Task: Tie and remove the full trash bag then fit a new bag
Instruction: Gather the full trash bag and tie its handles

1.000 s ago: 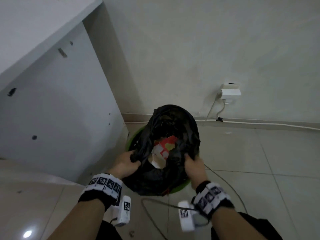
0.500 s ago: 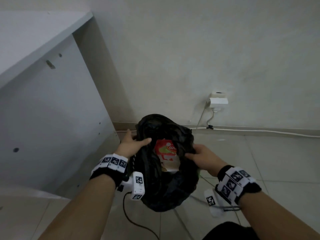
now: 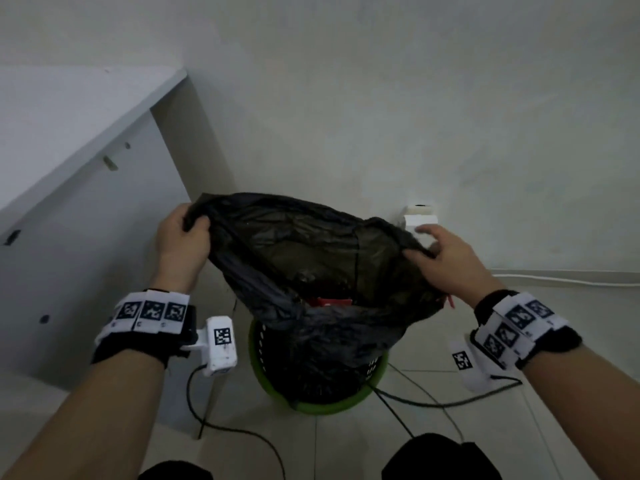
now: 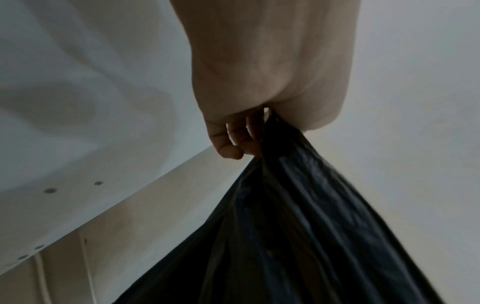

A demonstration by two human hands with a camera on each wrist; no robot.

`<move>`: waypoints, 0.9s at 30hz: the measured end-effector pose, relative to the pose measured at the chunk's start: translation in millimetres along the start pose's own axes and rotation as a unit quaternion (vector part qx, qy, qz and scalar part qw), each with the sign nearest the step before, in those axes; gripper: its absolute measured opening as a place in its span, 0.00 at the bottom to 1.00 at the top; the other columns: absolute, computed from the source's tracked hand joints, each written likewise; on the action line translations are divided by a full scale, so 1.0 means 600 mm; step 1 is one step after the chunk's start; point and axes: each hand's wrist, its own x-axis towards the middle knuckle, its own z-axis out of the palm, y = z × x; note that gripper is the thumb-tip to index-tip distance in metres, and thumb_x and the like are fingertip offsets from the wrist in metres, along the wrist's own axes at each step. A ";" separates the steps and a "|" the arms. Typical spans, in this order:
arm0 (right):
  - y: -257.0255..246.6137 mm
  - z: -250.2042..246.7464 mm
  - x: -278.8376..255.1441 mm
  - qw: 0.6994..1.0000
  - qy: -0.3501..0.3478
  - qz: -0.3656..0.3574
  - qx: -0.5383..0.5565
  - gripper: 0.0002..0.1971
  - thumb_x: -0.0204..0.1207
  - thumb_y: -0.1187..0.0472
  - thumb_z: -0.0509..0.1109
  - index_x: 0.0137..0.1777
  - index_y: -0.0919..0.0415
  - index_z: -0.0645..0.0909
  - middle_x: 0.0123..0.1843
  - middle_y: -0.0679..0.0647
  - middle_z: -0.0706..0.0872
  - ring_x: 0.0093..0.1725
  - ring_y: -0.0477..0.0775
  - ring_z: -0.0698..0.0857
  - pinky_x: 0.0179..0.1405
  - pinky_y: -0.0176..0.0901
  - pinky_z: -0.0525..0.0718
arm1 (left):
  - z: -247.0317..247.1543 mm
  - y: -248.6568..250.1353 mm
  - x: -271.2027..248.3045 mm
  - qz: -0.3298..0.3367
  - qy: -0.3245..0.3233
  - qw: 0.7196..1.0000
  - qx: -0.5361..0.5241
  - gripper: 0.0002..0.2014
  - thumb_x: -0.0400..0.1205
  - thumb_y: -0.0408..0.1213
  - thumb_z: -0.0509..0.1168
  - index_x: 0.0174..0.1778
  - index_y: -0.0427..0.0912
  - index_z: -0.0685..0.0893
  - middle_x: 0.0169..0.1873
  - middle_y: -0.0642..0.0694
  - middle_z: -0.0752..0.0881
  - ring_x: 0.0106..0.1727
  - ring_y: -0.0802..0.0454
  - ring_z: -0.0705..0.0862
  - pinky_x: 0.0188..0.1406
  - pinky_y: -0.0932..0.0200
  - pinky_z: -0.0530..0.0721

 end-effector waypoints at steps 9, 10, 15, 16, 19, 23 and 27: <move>-0.004 -0.105 0.029 0.998 0.061 0.015 -0.017 0.08 0.81 0.59 0.67 0.48 0.62 0.86 0.44 0.64 0.87 0.48 0.69 0.88 0.43 0.47 0.83 | -0.028 0.033 0.015 0.094 -0.010 0.995 0.015 0.15 0.83 0.46 0.65 0.45 0.37 0.87 0.39 0.35 0.88 0.41 0.52 0.81 0.42 0.51 0.81; -0.012 -0.104 0.020 0.998 0.028 0.047 0.009 0.11 0.82 0.53 0.68 0.48 0.61 0.85 0.43 0.62 0.86 0.47 0.67 0.88 0.39 0.45 0.83 | -0.027 0.035 0.016 0.087 -0.009 0.996 0.005 0.13 0.83 0.46 0.65 0.44 0.40 0.87 0.37 0.40 0.86 0.41 0.52 0.80 0.42 0.54 0.79; 0.012 -0.070 -0.055 0.923 -0.298 0.202 -0.139 0.20 0.75 0.40 0.73 0.54 0.56 0.83 0.44 0.54 0.92 0.43 0.61 0.92 0.31 0.44 0.88 | -0.017 0.025 0.016 0.033 -0.013 0.999 -0.025 0.09 0.83 0.41 0.61 0.38 0.50 0.83 0.39 0.45 0.83 0.41 0.52 0.79 0.44 0.56 0.76; 0.014 -0.077 -0.060 0.908 -0.327 0.211 -0.155 0.15 0.79 0.48 0.72 0.54 0.61 0.84 0.41 0.56 0.94 0.42 0.63 0.93 0.32 0.44 0.89 | -0.016 0.023 0.014 0.019 -0.013 0.999 -0.036 0.10 0.84 0.39 0.61 0.38 0.52 0.83 0.42 0.44 0.84 0.44 0.50 0.80 0.46 0.56 0.77; 0.007 -0.116 -0.052 0.945 -0.260 0.187 -0.062 0.08 0.83 0.69 0.62 0.50 0.68 0.84 0.38 0.66 0.92 0.39 0.68 0.93 0.35 0.51 0.93 | -0.013 0.031 0.006 -0.012 -0.012 0.997 -0.075 0.12 0.84 0.35 0.62 0.39 0.53 0.86 0.41 0.46 0.87 0.48 0.49 0.83 0.50 0.56 0.80; -0.029 -0.135 -0.035 0.941 -0.132 0.206 0.235 0.14 0.83 0.80 0.56 0.47 0.63 0.79 0.38 0.66 0.84 0.33 0.61 0.85 0.36 0.51 0.90 | 0.013 0.055 -0.022 0.006 -0.069 0.994 -0.079 0.09 0.84 0.39 0.66 0.44 0.42 0.89 0.37 0.45 0.87 0.44 0.49 0.84 0.47 0.56 0.81; -0.055 -0.124 -0.037 0.932 -0.161 0.210 0.246 0.14 0.83 0.77 0.59 0.46 0.60 0.80 0.33 0.57 0.79 0.26 0.49 0.72 0.25 0.39 0.72 | 0.039 0.087 -0.044 0.076 -0.110 0.989 -0.059 0.12 0.85 0.41 0.68 0.48 0.35 0.90 0.41 0.40 0.90 0.44 0.49 0.86 0.47 0.55 0.84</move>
